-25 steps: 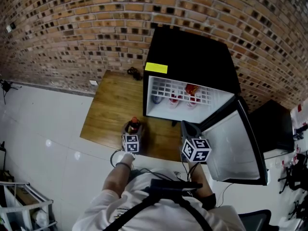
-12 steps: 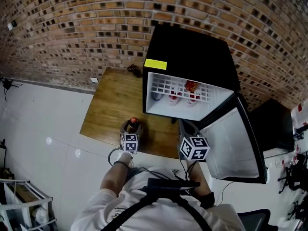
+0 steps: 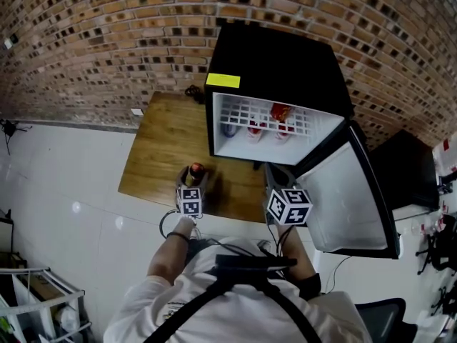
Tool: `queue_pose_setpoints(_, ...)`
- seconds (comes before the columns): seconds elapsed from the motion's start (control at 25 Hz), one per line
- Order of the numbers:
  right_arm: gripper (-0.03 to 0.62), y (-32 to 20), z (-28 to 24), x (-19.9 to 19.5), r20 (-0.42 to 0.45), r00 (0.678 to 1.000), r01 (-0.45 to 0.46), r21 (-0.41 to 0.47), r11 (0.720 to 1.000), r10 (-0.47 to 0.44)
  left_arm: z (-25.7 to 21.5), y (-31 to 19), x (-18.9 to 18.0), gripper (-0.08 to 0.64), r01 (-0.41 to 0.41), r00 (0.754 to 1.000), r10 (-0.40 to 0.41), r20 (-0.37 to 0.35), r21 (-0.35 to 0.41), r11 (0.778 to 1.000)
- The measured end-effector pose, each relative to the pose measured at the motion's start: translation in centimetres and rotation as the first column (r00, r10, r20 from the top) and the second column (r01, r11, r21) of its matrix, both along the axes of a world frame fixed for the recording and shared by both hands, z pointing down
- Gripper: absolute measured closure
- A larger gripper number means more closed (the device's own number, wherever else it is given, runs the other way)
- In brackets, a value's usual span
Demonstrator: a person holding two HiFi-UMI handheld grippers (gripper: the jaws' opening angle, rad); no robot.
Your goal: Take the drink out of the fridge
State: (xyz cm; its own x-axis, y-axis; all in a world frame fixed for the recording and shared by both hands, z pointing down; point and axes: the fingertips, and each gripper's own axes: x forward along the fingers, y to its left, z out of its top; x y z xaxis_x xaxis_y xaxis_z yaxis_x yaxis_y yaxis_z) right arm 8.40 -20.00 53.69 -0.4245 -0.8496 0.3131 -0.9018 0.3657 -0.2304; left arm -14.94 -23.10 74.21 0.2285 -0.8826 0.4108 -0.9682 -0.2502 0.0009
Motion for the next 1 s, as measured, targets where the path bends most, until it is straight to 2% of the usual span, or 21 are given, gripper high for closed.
queue_pose_setpoints(0.16,0.577,0.1,0.0,-0.1,0.007,1.0,0.001,0.004,1.0,-0.001,-3.1,1.5,-1.7,0.242,0.053,0.998,-0.051,-0.04,0.044,0.998)
queue_pose_setpoints(0.28,0.578,0.2,-0.1,0.1,0.005,1.0,0.0,0.006,1.0,0.0,-7.5,3.0,-3.0,0.245,0.08,0.993,-0.069,-0.092,0.119,0.99)
queue_pose_setpoints(0.4,0.578,0.2,-0.1,0.4,0.013,1.0,-0.004,0.005,1.0,0.004,-13.0,4.1,-3.5,0.283,0.083,0.991,-0.057,-0.12,0.224,0.971)
queue_pose_setpoints(0.52,0.578,0.2,-0.1,0.3,0.019,1.0,-0.004,0.007,1.0,0.004,-17.1,4.9,-3.6,0.385,0.097,0.991,-0.067,-0.115,0.282,0.954)
queue_pose_setpoints(0.56,0.577,0.2,-0.2,0.3,0.02,1.0,-0.004,0.008,1.0,0.004,-17.9,5.1,-3.4,0.465,0.098,0.991,-0.069,-0.112,0.282,0.954)
queue_pose_setpoints(0.64,0.578,0.4,-0.2,0.3,0.021,1.0,-0.006,0.01,1.0,0.005,-19.3,4.9,-2.4,0.509,0.085,0.991,-0.054,-0.125,0.266,0.96)
queue_pose_setpoints(0.68,0.578,0.5,-0.3,0.4,0.02,1.0,-0.007,0.012,1.0,0.007,-19.7,4.8,-1.7,0.558,0.074,0.99,-0.039,-0.139,0.252,0.965)
queue_pose_setpoints(0.84,0.578,0.9,-0.4,1.0,0.023,0.999,-0.026,0.02,0.999,0.026,-20.6,3.9,1.4,0.558,-0.003,0.983,0.041,-0.177,0.213,0.977)
queue_pose_setpoints(1.0,0.578,1.4,-0.6,2.2,0.024,0.998,-0.056,0.025,0.998,0.055,-22.3,3.1,4.9,0.558,-0.08,0.971,0.125,-0.206,0.211,0.974)
